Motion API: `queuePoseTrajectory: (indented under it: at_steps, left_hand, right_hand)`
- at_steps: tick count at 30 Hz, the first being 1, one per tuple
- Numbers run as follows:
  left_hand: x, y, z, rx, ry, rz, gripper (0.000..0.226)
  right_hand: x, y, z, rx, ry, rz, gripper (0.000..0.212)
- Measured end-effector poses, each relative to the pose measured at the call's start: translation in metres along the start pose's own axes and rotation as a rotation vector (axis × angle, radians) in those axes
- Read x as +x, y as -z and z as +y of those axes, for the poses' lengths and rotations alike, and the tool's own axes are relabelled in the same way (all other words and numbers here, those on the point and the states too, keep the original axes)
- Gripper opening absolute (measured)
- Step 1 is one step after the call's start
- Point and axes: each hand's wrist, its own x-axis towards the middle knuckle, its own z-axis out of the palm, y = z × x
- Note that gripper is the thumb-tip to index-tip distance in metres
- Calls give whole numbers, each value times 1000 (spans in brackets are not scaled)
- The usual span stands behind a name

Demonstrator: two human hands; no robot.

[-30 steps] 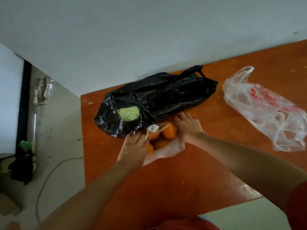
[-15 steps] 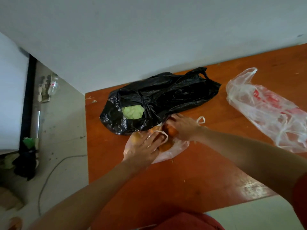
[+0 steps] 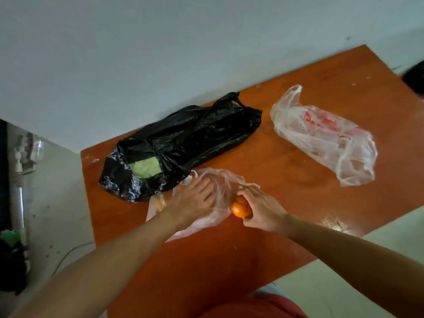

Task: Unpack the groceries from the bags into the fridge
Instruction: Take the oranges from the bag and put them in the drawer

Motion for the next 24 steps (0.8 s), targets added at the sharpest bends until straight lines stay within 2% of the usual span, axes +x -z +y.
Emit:
queuePoseTrajectory:
  at_steps: [2,6,8,9,12,14,16,20,24]
  left_hand:
    - [7,-1,4,-140,21,-117,59]
    - [13,-11,-4,-616,300,-409,99]
    - [14,-17,-8,-703,358,-477,105]
    - [14,-16,-6,-698,362,-501,99]
    - [16,-9,6,-696,349,-530,67]
    - [18,-8,17,-667,324,-534,61]
    - [17,-13,26,-603,320,-499,65]
    - [1,-17,37,-636,380,-404,91]
    - [-22,-6,42,-592,378,-355,97]
  right_hand:
    - [-1,-5,-2,15,-10,34,77]
    - [-7,-14,-6,2,-39,59,80]
    - [-13,-18,-5,24,-43,71,78]
    - [-17,-21,-5,36,-38,86,76]
    - [-27,-27,-4,58,-27,149,69]
    - [-33,-30,-8,44,-38,191,66]
    - [-37,-33,-14,32,-83,213,66]
    - [-45,-40,-33,23,-250,209,73]
    - [-59,-41,-61,4,-370,174,81]
